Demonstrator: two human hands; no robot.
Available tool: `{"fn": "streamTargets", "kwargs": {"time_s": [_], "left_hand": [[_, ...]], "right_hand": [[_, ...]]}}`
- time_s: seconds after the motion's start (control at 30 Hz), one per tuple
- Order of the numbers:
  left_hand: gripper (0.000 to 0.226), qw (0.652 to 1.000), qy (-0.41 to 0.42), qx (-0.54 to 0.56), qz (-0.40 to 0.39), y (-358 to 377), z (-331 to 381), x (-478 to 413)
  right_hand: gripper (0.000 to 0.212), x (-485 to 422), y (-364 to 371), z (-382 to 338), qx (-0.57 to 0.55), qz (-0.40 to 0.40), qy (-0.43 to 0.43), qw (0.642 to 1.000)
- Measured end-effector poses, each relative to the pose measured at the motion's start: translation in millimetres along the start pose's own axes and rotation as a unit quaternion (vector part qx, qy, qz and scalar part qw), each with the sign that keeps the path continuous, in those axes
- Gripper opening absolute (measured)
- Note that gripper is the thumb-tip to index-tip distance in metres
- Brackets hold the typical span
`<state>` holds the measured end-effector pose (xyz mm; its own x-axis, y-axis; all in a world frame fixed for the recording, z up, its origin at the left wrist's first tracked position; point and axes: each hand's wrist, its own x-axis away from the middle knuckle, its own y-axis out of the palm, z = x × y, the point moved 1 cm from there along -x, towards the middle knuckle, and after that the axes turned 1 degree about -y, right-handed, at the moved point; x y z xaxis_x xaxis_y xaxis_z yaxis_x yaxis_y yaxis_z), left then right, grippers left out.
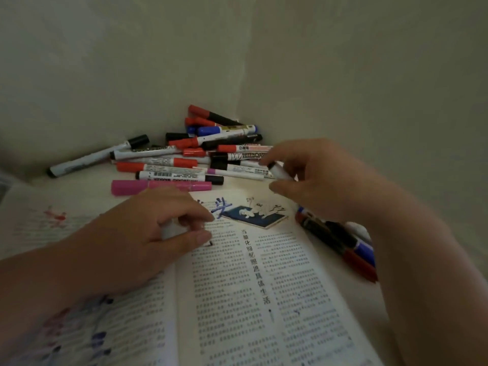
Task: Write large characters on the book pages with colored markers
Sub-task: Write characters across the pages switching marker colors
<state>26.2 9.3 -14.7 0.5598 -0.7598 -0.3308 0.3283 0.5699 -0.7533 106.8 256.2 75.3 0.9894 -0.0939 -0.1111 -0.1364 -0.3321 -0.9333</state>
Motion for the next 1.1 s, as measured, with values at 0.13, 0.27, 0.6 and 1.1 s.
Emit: {"fn": "streamTargets", "kwargs": {"time_s": [0.13,0.27,0.6,1.1], "left_hand": [[0.029,1.0,0.009,-0.012,0.003,-0.4,1.3,-0.3],[0.029,1.0,0.015,-0.01,0.011,0.3,0.1,-1.2],[0.011,1.0,-0.002,-0.011,0.016,-2.8,5.3,0.8],[0.042,0.963,-0.127,-0.148,0.186,-15.7,-5.2,-5.2]], "right_hand": [[0.013,-1.5,-2.7,9.4,0.043,-0.055,0.057,0.996],[0.006,-2.0,-0.1,14.2,0.079,-0.114,0.08,0.987],[0.028,-6.1,8.7,14.8,0.126,-0.116,0.07,0.983],[0.041,-25.5,70.7,-34.9,0.039,-0.015,-0.135,0.99]]}}
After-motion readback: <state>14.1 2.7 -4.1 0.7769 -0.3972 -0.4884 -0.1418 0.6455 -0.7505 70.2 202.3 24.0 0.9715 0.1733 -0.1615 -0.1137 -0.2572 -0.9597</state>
